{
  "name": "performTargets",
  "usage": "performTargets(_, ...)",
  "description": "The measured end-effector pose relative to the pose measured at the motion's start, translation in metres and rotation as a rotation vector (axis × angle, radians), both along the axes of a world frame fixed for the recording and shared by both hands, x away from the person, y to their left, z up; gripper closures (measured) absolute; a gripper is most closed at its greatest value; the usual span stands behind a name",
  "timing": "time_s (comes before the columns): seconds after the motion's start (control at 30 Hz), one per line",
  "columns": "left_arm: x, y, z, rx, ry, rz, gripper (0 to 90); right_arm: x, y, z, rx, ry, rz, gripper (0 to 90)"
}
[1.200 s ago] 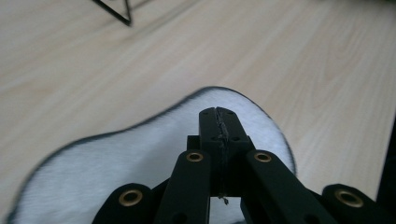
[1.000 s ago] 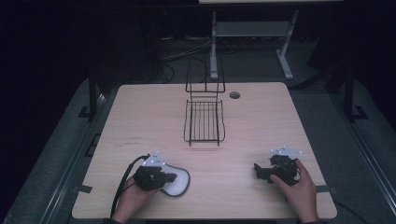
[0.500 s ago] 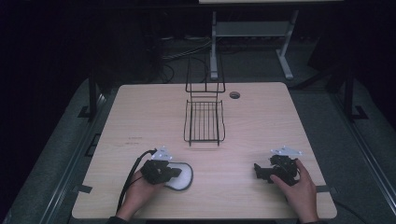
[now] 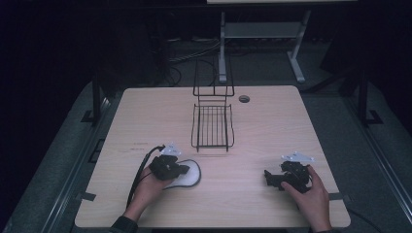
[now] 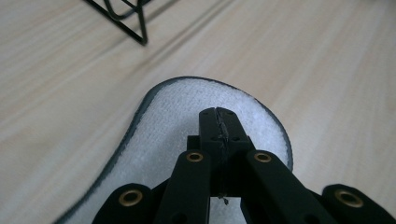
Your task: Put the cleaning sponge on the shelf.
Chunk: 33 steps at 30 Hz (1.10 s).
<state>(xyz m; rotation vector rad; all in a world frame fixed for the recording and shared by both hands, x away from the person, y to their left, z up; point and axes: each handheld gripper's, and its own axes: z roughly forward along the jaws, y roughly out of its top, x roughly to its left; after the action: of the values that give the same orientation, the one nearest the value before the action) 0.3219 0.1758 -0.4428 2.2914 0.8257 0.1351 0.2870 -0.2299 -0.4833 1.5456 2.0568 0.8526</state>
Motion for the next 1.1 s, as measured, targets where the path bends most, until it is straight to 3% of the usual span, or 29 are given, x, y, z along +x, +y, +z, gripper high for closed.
performTargets(0.17,0.016,0.0,0.0,0.01,-0.014,0.033,89.6,0.0,0.0,0.0,0.001,0.0,-0.001,0.0)
performTargets(0.33,0.018,0.002,0.0,0.0,-0.012,0.038,89.6,0.0,0.0,0.0,0.002,-0.001,-0.001,0.0)
performTargets(0.5,0.014,0.017,0.014,-0.088,-0.038,0.045,89.4,0.0,0.0,0.0,0.002,-0.001,-0.001,0.0)
performTargets(0.57,0.013,0.026,0.019,-0.124,-0.05,0.05,85.5,0.0,0.0,0.0,0.001,-0.001,-0.001,0.0)
performTargets(0.7,0.015,0.045,0.022,-0.147,-0.057,0.055,75.9,0.0,0.0,0.0,0.001,-0.001,-0.001,0.0)
performTargets(0.77,0.018,0.053,0.022,-0.133,-0.068,0.061,69.3,0.0,0.0,0.0,0.001,-0.001,-0.001,0.0)
performTargets(0.93,0.023,0.064,0.018,-0.147,-0.053,0.068,48.3,0.0,0.0,0.0,0.002,-0.001,-0.001,0.0)
performTargets(1.1,0.029,0.068,0.005,-0.132,-0.026,0.036,32.1,0.0,0.0,0.0,0.001,-0.001,-0.001,0.0)
